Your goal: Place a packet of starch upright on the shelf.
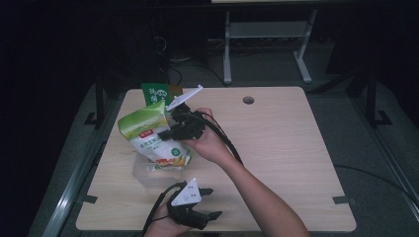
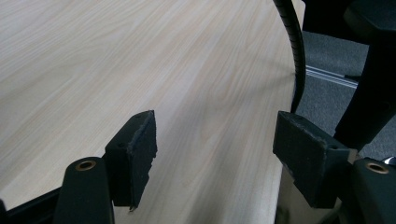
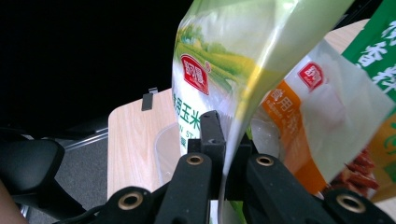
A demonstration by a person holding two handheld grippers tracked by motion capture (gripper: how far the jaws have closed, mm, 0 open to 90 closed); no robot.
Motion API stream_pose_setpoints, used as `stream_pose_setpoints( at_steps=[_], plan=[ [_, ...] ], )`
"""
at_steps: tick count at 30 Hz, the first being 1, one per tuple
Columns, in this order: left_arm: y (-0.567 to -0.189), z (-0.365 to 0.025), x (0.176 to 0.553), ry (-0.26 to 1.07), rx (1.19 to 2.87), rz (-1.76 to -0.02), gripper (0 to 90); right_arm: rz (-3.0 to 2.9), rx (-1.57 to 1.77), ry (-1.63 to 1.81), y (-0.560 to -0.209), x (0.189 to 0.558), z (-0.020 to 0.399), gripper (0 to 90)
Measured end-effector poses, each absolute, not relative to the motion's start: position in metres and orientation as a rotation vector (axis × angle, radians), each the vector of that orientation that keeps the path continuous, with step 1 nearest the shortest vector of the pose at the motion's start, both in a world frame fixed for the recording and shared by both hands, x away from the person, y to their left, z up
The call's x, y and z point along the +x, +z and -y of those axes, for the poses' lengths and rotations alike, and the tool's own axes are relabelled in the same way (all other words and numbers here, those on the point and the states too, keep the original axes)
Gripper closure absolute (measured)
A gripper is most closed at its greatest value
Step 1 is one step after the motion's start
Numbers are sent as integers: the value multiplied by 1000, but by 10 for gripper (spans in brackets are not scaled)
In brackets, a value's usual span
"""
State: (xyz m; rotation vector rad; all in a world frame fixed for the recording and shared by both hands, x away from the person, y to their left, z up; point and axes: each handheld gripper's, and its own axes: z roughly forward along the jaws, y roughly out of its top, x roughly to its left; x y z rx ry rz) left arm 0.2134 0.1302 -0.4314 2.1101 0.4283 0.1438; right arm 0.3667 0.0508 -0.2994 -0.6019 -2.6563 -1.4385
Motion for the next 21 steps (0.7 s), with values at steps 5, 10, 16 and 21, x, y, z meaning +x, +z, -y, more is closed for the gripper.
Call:
stream_pose_setpoints(
  at_steps=[5, 10, 16, 21],
  plan=[
    [-432, -133, 212, 149, 2114, -431, 302, 2616, -609, -1446, -306, 370, -60, 893],
    [-432, -134, 211, 140, 2102, -440, 302, 2604, -590, -1439, -311, 368, -71, 893],
    [-433, -136, 211, 140, 2105, -438, 302, 2608, -557, -1421, -317, 366, -84, 893],
    [-432, -137, 212, 147, 2127, -420, 303, 2629, -534, -1380, -328, 366, -96, 892]
  ],
)
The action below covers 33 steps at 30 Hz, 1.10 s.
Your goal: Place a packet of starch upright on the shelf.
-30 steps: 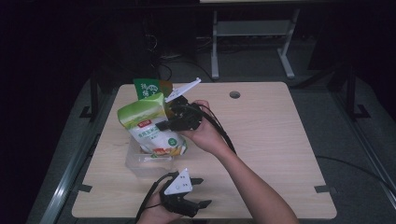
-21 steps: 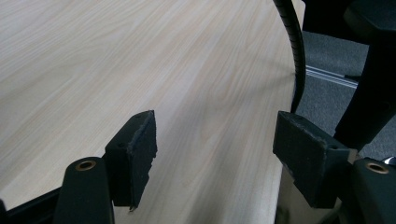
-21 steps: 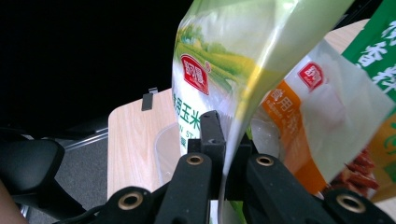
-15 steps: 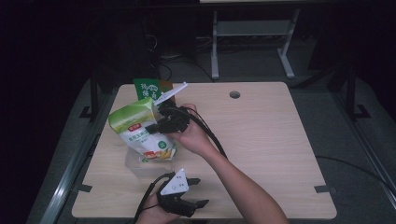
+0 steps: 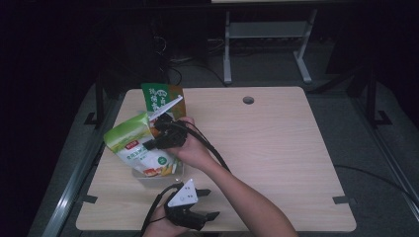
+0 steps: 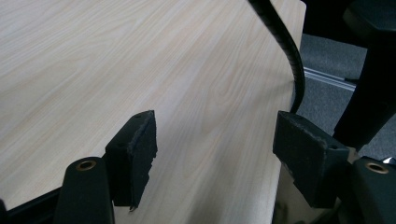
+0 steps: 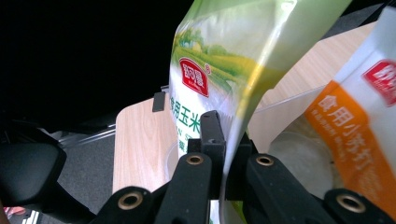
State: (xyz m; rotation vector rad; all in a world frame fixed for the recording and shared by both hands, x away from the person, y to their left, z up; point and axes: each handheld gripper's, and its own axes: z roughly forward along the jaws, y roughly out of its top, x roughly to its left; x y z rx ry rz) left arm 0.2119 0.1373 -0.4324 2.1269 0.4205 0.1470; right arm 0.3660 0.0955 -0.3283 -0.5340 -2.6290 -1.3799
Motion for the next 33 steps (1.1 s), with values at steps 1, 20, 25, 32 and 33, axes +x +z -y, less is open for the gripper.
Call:
stream_pose_setpoints(
  at_steps=[1, 20, 25, 32, 33],
  plan=[
    [-433, -137, 211, 143, 2119, -426, 303, 2638, -526, -1381, -331, 366, -97, 892],
    [-438, -136, 214, 149, 2136, -442, 303, 2690, -521, -1339, -347, 366, -80, 835],
    [-438, -136, 214, 150, 2128, -451, 303, 2691, -510, -1322, -348, 363, -79, 861],
    [-438, -136, 214, 149, 2129, -458, 303, 2692, -503, -1299, -355, 364, -72, 881],
    [-438, -136, 214, 151, 2130, -456, 303, 2697, -498, -1290, -358, 365, -71, 882]
  ],
)
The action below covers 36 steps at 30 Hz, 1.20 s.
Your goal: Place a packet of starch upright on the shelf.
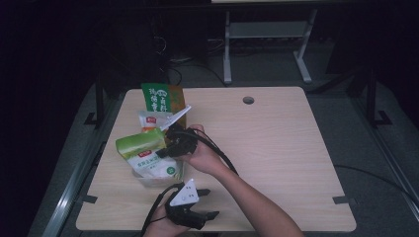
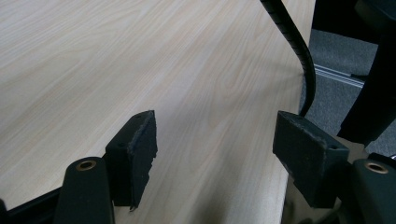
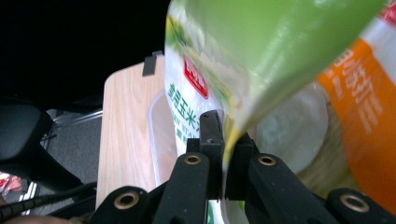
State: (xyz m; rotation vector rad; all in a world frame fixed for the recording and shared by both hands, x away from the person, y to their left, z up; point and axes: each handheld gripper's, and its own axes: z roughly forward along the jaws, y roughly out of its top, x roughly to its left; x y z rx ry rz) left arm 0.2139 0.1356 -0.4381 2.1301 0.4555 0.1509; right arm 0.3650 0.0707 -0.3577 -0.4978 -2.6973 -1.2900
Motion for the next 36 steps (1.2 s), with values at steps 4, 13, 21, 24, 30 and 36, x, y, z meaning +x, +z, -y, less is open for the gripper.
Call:
stream_pose_setpoints(
  at_steps=[4, 13, 21, 24, 30, 36],
  plan=[
    [-438, -135, 214, 154, 2128, -463, 303, 2679, -513, -1278, -364, 366, -64, 882],
    [-440, -134, 216, 153, 2134, -466, 303, 2671, -511, -1283, -360, 365, -58, 820],
    [-440, -135, 218, 155, 2128, -474, 304, 2699, -486, -1245, -361, 365, -58, 885],
    [-440, -136, 219, 159, 2126, -478, 304, 2703, -488, -1249, -362, 365, -57, 882],
    [-439, -137, 220, 166, 2125, -486, 303, 2695, -483, -1276, -361, 365, -51, 793],
    [-438, -137, 224, 175, 2129, -487, 301, 2655, -510, -1322, -351, 366, -34, 732]
  ],
)
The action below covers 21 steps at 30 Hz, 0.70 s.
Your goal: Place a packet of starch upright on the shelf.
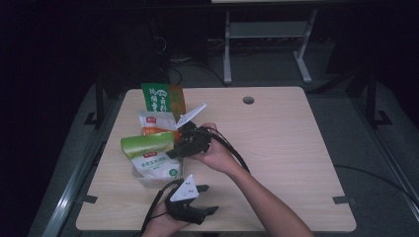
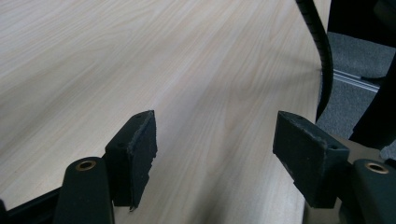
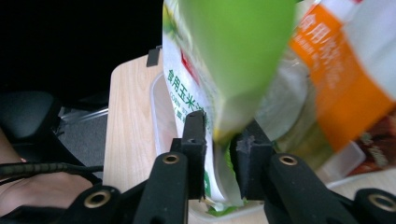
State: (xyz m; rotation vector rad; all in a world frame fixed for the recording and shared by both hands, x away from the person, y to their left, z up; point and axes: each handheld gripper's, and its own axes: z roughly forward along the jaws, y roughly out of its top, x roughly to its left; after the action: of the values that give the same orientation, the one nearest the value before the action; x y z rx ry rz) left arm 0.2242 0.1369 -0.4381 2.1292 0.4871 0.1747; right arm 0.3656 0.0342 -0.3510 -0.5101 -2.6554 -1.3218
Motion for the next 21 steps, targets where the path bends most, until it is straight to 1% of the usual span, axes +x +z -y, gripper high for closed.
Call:
stream_pose_setpoints(
  at_steps=[5, 10, 18, 21],
  plan=[
    [-436, -138, 227, 183, 2128, -493, 294, 2660, -528, -1333, -346, 367, -19, 678],
    [-434, -141, 230, 198, 2113, -503, 296, 2662, -555, -1339, -344, 367, -2, 647],
    [-434, -139, 232, 194, 2101, -516, 295, 2660, -622, -1363, -346, 371, 25, 547],
    [-434, -138, 233, 198, 2098, -515, 295, 2670, -661, -1357, -348, 372, 36, 533]
  ],
)
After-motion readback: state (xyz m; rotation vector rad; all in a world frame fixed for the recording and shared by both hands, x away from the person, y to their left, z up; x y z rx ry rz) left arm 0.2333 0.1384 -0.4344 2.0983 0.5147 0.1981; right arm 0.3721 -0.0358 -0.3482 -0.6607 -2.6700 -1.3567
